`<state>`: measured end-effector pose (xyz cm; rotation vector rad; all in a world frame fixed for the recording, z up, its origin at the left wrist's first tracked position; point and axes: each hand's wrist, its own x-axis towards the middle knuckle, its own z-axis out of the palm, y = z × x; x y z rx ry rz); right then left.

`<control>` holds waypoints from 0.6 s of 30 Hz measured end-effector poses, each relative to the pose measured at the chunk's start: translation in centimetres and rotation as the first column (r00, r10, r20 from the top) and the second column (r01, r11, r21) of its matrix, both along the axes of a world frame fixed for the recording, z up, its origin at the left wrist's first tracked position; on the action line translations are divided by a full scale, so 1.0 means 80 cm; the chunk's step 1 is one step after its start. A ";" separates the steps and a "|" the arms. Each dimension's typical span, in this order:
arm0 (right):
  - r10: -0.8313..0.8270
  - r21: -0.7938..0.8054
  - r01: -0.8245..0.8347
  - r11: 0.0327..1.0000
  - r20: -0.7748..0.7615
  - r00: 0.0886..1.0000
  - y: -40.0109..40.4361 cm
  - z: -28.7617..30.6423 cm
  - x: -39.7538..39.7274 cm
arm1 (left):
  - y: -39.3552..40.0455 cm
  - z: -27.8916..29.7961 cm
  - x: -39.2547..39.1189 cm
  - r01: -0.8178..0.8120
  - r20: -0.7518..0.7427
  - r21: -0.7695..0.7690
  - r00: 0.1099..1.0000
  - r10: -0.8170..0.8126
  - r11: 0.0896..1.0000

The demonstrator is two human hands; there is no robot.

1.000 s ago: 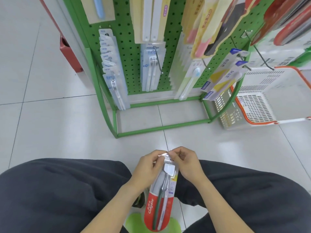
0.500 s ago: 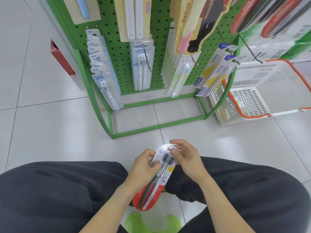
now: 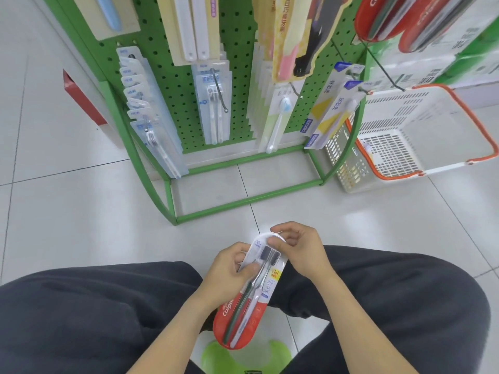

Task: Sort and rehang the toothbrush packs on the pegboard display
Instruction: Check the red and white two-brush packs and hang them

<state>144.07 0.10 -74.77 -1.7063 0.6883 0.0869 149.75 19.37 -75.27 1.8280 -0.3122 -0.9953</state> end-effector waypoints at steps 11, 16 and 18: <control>0.041 0.291 -0.041 0.956 0.008 0.999 -0.003 0.000 -0.006 | -0.003 -0.006 0.001 -0.342 -0.178 -0.081 0.929 0.324 0.936; 0.005 0.236 -0.007 0.972 0.007 1.000 0.025 -0.007 -0.010 | -0.006 0.003 0.005 -0.314 -0.183 -0.127 0.940 0.289 0.941; -0.028 0.232 0.025 0.972 0.007 1.000 0.030 -0.007 -0.013 | -0.006 -0.001 0.003 -0.308 -0.167 -0.119 0.943 0.287 0.944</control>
